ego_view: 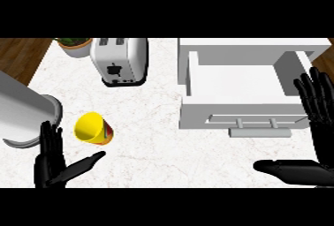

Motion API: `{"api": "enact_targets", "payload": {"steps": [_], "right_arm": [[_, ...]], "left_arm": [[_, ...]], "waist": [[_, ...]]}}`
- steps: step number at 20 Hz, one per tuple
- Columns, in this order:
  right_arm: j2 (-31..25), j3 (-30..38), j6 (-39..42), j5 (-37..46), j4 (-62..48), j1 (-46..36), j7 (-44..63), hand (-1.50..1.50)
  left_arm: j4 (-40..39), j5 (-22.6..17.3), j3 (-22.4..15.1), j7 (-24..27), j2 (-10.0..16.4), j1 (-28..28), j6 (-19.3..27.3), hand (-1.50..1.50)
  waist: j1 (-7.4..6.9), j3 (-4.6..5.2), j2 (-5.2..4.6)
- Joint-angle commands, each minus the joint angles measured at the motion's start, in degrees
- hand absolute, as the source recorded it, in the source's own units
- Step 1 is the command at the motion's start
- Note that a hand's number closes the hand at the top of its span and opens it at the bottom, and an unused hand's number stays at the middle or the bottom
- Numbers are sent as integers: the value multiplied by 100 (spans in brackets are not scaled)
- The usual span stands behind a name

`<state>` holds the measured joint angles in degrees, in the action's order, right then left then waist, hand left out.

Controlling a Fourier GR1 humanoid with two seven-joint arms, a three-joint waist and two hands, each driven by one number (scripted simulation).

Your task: Pick up the cup, place it into the drawer and close the drawer

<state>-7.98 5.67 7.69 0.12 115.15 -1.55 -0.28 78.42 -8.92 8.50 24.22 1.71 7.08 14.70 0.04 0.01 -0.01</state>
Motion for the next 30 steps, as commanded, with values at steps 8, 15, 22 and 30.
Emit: {"api": "enact_targets", "payload": {"steps": [8, 15, 22, 30], "right_arm": [[145, -111, 70, 75, 212, 216, 127, -150], [-106, 248, 279, -183, -173, -266, 91, -150], [107, 32, 89, 185, -271, -227, -33, -150], [84, 30, 252, 2, -60, -55, 40, -150]], "left_arm": [[-2869, -428, 809, 1820, 203, -1146, -540, -150], [-4255, -623, 1097, 2861, 631, -1412, -1271, -150], [-5583, -654, 1238, 3460, 909, -2278, -1441, -150], [-6193, -535, 1184, 3749, 786, -2736, -1441, -150]], "waist": [[22, 2, 0], [15, 2, -3], [26, 3, -8], [76, 8, -16]]}}
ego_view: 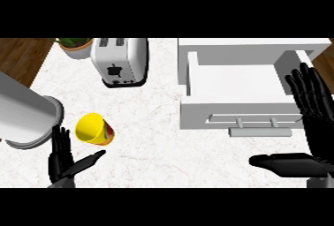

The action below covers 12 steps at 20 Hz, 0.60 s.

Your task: Pick up the cup, place it into the drawer and close the drawer

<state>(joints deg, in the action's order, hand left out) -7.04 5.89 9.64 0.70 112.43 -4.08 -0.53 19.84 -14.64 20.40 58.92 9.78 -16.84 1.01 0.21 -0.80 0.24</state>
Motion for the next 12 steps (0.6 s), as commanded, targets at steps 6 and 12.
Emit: {"api": "enact_targets", "payload": {"steps": [6, 12], "right_arm": [[65, -90, 133, 31, -103, 303, -326, -150], [35, -144, -8, 116, 233, 39, 194, -150]], "left_arm": [[-232, -126, 86, 179, 56, -447, -485, -150], [-628, -105, 121, 551, -12, -651, -852, -150]], "waist": [[44, 87, -39], [84, 95, -52]]}}
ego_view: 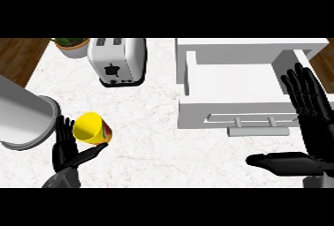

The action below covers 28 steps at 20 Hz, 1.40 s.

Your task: Pick up the cup, place it into the drawer and close the drawer

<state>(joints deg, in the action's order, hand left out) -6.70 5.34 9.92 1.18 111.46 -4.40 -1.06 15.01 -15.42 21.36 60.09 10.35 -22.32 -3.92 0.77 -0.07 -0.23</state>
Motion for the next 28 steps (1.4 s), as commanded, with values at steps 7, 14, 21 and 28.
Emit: {"api": "enact_targets", "payload": {"steps": [7, 14, 21, 28], "right_arm": [[18, 171, 64, -84, -456, 75, -459, -150], [-182, 238, 252, -290, -109, 64, -88, -150], [52, 52, 35, 19, -277, 65, -357, -150], [-209, 294, 118, -227, -31, -165, 165, -150]], "left_arm": [[-49, -49, -65, 305, 87, -121, -1401, 150], [143, -144, -80, 418, -305, -328, -1577, 150], [227, 40, -230, 621, 96, -174, -2008, 150], [595, 208, -484, 678, -133, -365, -1923, 150]], "waist": [[15, 19, -19], [29, 21, -7], [18, 22, -24], [20, 20, -6]]}}
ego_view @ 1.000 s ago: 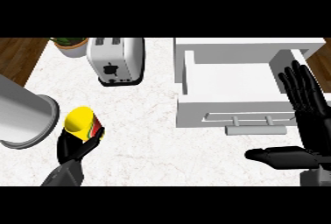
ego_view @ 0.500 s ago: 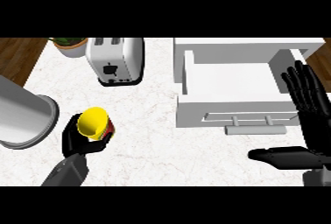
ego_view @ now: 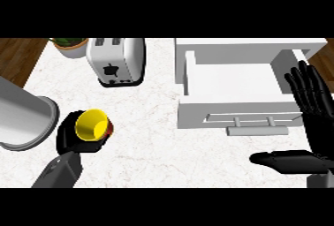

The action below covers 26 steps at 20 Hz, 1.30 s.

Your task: Pick up the cup, place it into the drawer and close the drawer

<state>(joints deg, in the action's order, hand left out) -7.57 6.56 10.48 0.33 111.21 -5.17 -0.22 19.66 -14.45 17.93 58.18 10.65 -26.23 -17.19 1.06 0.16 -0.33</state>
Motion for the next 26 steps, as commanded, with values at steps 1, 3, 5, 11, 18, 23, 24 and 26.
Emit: {"api": "enact_targets", "payload": {"steps": [1, 3, 5, 11, 18, 23, 24, 26], "right_arm": [[-75, 125, 46, -138, 32, -53, 82, -150], [-126, 108, 163, -142, 241, 314, 51, -150], [145, -123, -84, 206, -223, 95, -263, -150], [-236, 429, 160, -222, -310, 47, -236, -150], [-326, 574, 248, -391, 126, 359, -28, -150], [-207, 408, 78, -277, -123, -71, 162, -150], [-220, 538, 190, -425, -78, 166, -80, -150], [-271, 557, 218, -497, 248, 282, 167, -150]], "left_arm": [[199, 13, -64, 595, 81, -228, -768, 150], [517, 65, -181, 751, -76, -91, -705, 150], [816, -11, -223, 206, 97, -446, -820, 150], [1973, 153, -684, -508, -147, -523, -232, 150], [3808, 232, -1263, -1993, -808, -675, 867, 150], [4144, 281, -1392, -3092, -784, -1508, 1266, 150], [4397, 406, -1565, -3419, -871, -1615, 1467, 150], [4347, 470, -1556, -3671, -949, -1996, 1729, 150]], "waist": [[8, -1, 1], [-24, -9, 38], [-130, -18, 37], [-154, -23, 60], [-134, -22, 78], [-96, -17, 42], [-93, -20, 55], [-53, -18, 50]]}}
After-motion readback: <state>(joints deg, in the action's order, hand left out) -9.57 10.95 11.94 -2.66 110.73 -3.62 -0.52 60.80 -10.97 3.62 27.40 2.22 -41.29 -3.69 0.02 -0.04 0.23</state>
